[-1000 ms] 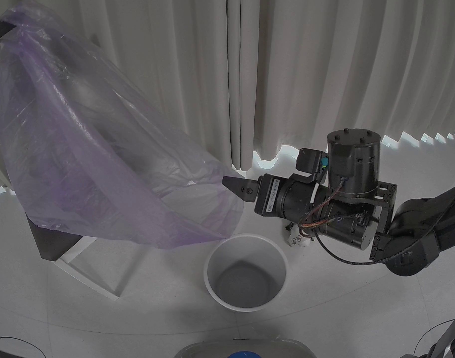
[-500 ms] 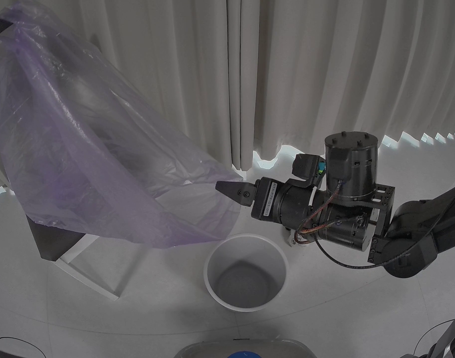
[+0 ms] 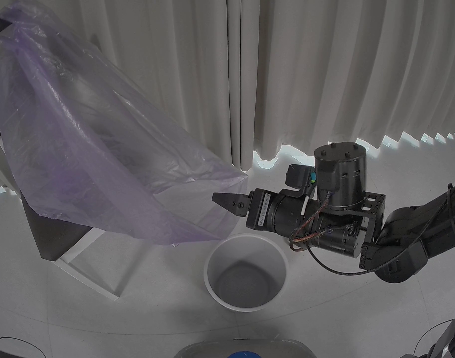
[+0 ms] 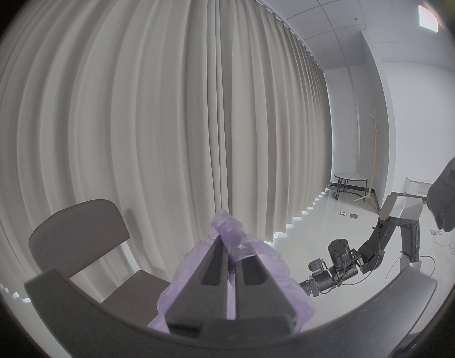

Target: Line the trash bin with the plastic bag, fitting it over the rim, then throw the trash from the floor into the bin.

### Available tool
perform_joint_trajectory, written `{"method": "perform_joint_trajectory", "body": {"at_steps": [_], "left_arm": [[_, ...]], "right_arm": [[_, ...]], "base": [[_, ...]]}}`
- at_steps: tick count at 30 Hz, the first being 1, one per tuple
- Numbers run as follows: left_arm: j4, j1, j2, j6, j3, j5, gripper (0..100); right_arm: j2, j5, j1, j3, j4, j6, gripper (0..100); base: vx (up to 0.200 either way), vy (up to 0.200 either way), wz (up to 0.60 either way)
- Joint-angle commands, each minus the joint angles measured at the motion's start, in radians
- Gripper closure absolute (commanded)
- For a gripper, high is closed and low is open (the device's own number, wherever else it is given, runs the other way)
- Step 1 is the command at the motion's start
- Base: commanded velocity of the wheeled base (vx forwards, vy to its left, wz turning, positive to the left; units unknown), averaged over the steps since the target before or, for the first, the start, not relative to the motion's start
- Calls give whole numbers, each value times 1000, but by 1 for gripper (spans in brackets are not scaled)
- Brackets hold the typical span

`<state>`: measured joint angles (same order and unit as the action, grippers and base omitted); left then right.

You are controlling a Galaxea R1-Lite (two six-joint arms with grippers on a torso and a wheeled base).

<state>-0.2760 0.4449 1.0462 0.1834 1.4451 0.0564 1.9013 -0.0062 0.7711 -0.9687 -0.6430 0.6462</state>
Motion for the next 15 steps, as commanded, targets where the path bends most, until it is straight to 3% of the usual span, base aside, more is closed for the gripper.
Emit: {"method": "perform_joint_trajectory", "body": {"at_steps": [1,5,6,15], "left_arm": [[0,0,2,2,-2,0,100],[0,0,2,5,-3,0,100],[0,0,2,11,-5,0,100],[-2,-3,0,21,-11,0,100]], "right_arm": [[2,-1,1,-1,-6,0,0],[2,-3,1,5,-26,-5,0],[2,-3,1,13,-35,-10,100],[1,-9,1,19,-30,-20,100]], "base": [[0,0,0],[0,0,0],[0,0,0],[0,0,0]]}}
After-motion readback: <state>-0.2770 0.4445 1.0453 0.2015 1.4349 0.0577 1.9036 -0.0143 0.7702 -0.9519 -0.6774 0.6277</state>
